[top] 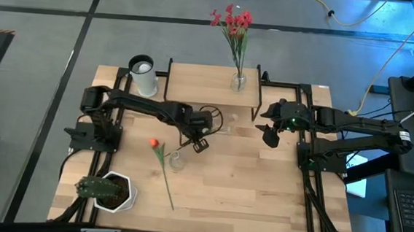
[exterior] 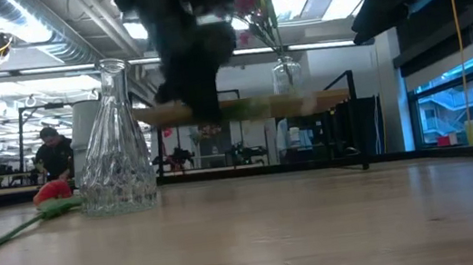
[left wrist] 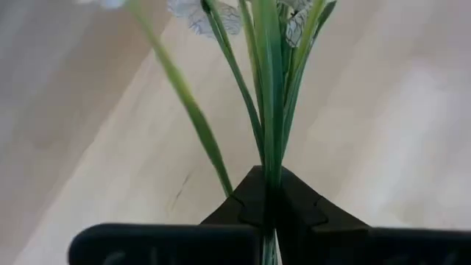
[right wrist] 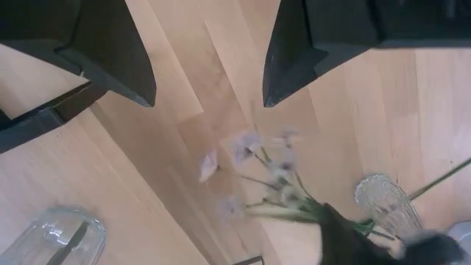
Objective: Pick and place flowers into a vace then onto a shelf
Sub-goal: Put the white flowers into the transparent vase
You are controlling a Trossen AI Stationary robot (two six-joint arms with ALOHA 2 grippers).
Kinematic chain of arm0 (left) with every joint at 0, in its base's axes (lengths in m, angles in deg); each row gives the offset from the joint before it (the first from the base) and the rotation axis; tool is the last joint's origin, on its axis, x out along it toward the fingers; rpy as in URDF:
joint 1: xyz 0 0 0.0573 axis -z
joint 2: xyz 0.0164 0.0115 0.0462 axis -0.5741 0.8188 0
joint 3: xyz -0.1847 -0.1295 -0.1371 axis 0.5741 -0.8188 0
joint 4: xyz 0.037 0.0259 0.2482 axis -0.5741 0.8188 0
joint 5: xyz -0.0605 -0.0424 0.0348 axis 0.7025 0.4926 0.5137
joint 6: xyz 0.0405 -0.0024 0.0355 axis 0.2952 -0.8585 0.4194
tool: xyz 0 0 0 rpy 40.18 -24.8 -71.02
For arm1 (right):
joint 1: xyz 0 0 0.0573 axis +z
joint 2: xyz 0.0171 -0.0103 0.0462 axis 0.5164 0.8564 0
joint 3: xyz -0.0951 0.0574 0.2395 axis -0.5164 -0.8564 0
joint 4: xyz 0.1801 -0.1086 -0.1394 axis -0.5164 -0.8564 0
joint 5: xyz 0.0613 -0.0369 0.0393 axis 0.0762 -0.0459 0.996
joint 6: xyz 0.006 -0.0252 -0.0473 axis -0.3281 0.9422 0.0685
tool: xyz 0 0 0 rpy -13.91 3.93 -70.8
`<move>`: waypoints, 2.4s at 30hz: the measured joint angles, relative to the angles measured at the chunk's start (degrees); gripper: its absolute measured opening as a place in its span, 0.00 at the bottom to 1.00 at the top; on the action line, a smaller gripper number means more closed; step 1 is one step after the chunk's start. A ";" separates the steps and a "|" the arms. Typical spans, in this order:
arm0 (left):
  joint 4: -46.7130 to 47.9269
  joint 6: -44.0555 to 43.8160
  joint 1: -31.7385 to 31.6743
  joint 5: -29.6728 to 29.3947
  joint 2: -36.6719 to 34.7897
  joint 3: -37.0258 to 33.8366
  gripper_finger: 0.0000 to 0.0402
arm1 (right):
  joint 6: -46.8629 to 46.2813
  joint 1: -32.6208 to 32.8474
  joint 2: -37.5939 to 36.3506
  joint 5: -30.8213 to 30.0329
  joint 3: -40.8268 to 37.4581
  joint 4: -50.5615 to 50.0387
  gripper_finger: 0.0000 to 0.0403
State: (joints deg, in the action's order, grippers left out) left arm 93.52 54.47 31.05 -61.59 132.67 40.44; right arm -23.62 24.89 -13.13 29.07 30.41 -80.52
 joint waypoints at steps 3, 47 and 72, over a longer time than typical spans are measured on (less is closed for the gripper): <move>-1.16 2.18 0.60 -0.70 -4.07 1.54 0.02 | 0.01 0.00 0.00 0.00 0.00 -0.28 0.62; -68.49 23.87 14.06 5.30 -50.53 -41.87 0.02 | -12.51 0.00 0.00 -0.04 0.00 9.01 0.62; -71.71 25.65 14.36 -2.40 -54.79 -53.57 0.02 | -15.35 0.00 0.00 0.01 0.00 13.05 0.62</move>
State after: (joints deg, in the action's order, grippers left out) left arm 21.80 80.12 45.41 -63.99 77.89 -13.13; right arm -38.97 24.89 -13.13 29.08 30.41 -67.48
